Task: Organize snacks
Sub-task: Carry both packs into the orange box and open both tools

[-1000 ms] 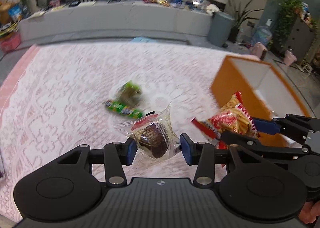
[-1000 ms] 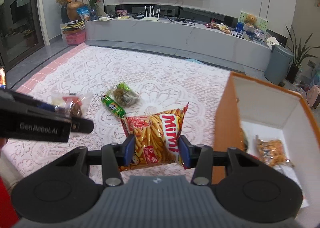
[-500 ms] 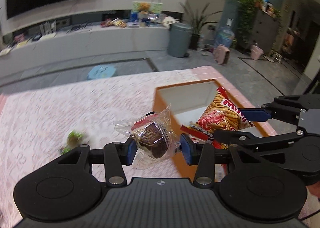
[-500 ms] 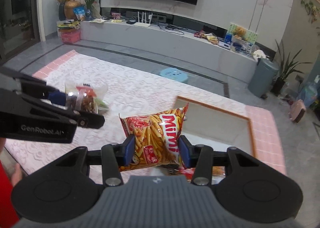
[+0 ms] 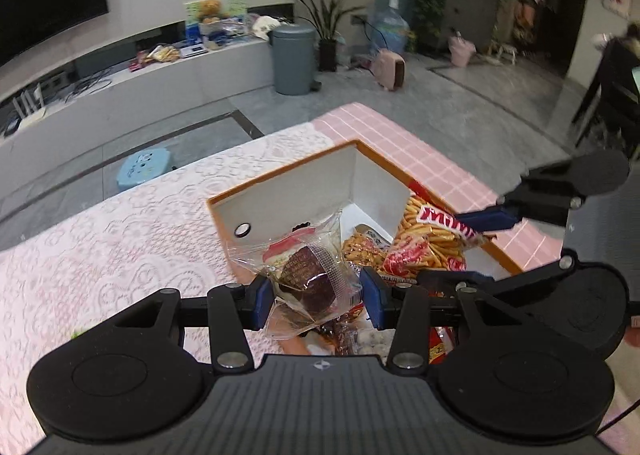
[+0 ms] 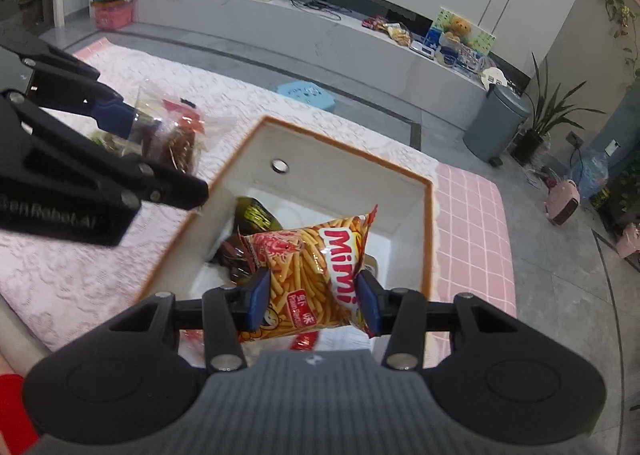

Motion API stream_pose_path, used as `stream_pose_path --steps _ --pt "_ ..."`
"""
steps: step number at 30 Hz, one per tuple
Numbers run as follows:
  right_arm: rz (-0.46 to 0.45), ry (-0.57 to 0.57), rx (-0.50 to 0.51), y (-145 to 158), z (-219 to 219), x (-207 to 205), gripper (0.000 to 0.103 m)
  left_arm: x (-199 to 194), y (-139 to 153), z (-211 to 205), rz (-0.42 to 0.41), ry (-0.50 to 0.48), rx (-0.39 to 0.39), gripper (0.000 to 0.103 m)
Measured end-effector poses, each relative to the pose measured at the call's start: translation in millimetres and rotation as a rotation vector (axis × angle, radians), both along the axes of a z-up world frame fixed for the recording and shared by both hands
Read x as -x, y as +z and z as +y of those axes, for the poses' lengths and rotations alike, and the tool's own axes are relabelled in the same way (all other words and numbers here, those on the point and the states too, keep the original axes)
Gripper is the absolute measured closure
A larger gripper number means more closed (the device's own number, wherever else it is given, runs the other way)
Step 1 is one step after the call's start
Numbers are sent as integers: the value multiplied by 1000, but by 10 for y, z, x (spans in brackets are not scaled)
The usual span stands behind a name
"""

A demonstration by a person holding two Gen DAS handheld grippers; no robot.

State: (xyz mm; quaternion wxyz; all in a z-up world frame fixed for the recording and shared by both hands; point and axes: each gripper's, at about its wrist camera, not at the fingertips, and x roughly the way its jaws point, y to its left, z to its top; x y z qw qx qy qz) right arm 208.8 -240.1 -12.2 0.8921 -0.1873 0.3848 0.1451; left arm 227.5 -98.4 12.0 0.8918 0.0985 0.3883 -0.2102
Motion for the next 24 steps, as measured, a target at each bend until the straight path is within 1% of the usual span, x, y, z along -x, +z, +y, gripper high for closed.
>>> stream_pose_path --steps 2,5,10,14,19,24 --pt "5 -5 11 -52 -37 -57 58 -52 -53 -91 -5 -14 -32 52" --pt "2 0 33 -135 -83 -165 58 -144 -152 -172 6 -42 -44 52" --pt "1 32 66 -266 -132 -284 58 -260 -321 -255 17 -74 -88 52" --pt "14 57 82 -387 -150 -384 58 -328 -450 -299 36 -102 -95 52" --pt "30 82 79 -497 -156 -488 57 -366 -603 -342 31 -152 -122 52" --pt "42 115 91 -592 -122 -588 57 -470 -725 -333 65 -148 -120 52"
